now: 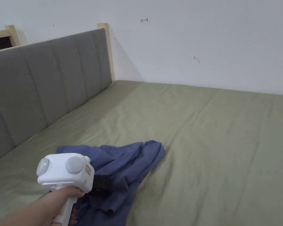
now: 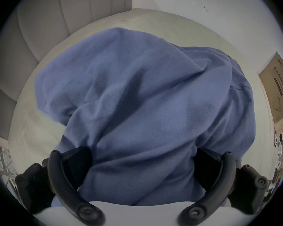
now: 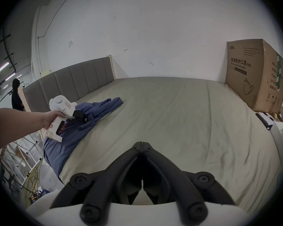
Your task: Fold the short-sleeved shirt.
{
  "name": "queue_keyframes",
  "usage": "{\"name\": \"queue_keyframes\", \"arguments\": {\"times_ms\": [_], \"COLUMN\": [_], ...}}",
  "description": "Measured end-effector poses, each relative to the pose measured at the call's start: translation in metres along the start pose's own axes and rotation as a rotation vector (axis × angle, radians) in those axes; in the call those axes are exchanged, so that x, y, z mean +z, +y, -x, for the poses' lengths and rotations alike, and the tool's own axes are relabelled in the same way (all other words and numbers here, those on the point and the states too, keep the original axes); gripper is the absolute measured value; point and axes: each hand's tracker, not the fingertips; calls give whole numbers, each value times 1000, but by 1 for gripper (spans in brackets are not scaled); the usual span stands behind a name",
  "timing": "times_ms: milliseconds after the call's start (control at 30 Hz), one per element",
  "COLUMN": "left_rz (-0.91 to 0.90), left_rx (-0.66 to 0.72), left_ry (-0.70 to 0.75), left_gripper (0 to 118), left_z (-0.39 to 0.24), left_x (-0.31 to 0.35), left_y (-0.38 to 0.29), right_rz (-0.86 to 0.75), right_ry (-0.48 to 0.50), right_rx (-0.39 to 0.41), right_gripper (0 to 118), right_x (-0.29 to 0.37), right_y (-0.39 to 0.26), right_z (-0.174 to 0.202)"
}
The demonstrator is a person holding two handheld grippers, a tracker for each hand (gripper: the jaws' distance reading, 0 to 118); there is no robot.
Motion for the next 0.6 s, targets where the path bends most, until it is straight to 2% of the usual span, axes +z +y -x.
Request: {"name": "queue_keyframes", "arguments": {"times_ms": [100, 133, 167, 200, 333, 400, 500, 600], "left_rz": [-51, -73, -89, -92, -198, -280, -402, -538], "left_rx": [17, 9, 7, 10, -23, -94, -166, -268], "left_ry": [17, 16, 13, 0, -17, -19, -105, -189], "left_gripper": [99, 82, 43, 10, 8, 8, 8, 8], "left_z": [-10, -15, -18, -19, -23, -34, -56, -102], "left_x": [20, 31, 40, 49, 107, 152, 230, 314], "left_y": [-9, -11, -13, -15, -12, -5, 5, 0], "right_rz": [0, -2, -5, -10, -47, -78, -131, -161], "right_ry": [3, 3, 3, 1, -13, -20, -49, -72], "right_rx": [-3, -4, -5, -6, -13, -17, -13, -30], "right_gripper": [0, 0, 0, 0, 0, 0, 0, 0], "right_x": [10, 16, 21, 28, 62, 81, 109, 133], "right_y": [3, 5, 7, 10, 23, 29, 34, 35], "right_z": [0, -1, -1, -2, -8, -13, -20, -30]}}
